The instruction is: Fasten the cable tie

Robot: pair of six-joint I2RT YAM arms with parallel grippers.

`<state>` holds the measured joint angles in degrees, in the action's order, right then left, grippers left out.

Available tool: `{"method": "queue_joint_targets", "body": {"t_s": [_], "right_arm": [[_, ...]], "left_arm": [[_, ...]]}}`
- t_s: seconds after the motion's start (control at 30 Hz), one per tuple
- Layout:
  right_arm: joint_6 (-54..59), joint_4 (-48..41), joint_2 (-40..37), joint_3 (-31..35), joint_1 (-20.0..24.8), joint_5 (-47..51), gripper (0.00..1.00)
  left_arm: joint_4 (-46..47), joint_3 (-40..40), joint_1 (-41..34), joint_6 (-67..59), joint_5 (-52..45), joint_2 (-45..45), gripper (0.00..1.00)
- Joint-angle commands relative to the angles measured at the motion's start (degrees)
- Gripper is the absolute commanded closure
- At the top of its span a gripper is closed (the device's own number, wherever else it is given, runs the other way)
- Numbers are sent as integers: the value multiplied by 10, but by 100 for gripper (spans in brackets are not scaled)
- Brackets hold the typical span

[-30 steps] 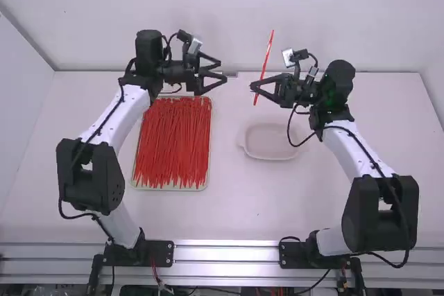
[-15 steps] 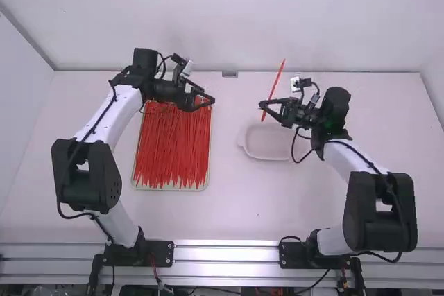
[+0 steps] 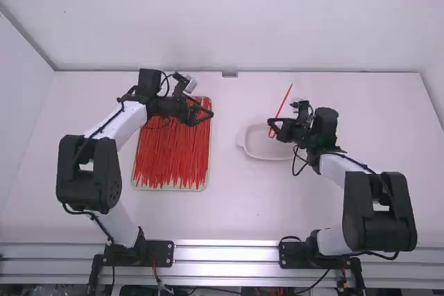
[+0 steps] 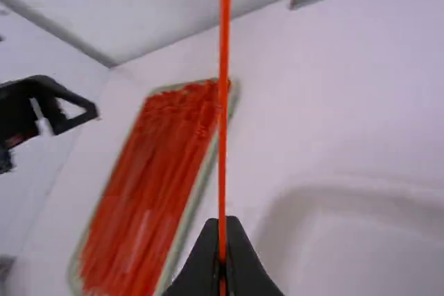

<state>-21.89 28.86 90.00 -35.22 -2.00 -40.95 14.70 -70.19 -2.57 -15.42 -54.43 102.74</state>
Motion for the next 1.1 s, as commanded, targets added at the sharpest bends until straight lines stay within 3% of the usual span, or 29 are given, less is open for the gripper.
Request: {"method": "queue_joint_targets", "body": {"t_s": [0.0,0.3,0.5,0.53,0.67,0.7,0.73,0.77,1.07], "right_arm": [[30,-13,-5,4,-28,106,100],[42,-56,12,4,-116,292,100],[41,-49,36,4,-133,324,98],[42,-45,42,4,-133,323,91],[33,-36,50,4,-134,320,78],[33,-36,49,4,-130,320,61],[33,-36,49,4,-130,320,61],[33,-34,48,4,-125,320,1],[51,-50,26,4,-99,320,2]], "left_arm": [[-4,11,-1,12,0,3,1],[3,20,-1,30,42,3,1],[9,20,-1,30,44,3,1],[9,20,-1,30,44,3,1],[12,20,-1,17,44,3,1],[13,20,-1,15,45,3,1],[13,20,-1,15,45,3,1],[13,20,-1,15,46,3,1],[14,18,-1,57,152,-7,1]]}}
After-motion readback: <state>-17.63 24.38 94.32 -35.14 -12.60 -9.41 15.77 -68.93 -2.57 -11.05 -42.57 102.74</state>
